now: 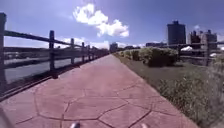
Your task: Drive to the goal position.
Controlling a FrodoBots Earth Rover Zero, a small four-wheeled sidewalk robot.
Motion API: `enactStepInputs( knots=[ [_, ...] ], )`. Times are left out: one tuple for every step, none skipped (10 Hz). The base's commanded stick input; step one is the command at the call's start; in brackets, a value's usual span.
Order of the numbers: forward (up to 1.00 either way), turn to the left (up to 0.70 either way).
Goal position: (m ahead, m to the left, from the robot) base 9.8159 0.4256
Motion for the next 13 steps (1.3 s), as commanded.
enactStepInputs(
  knots=[
    [0.85, 0.0],
    [0.85, 0.0],
    [0.85, 0.0],
    [0.85, 0.0],
    [0.85, 0.0],
    [0.85, 0.0],
    [0.85, 0.0],
    [0.85, 0.0],
    [0.85, 0.0],
    [0.85, 0.0],
    [0.85, 0.0],
    [0.85, 0.0],
    [0.85, 0.0]
  ],
)
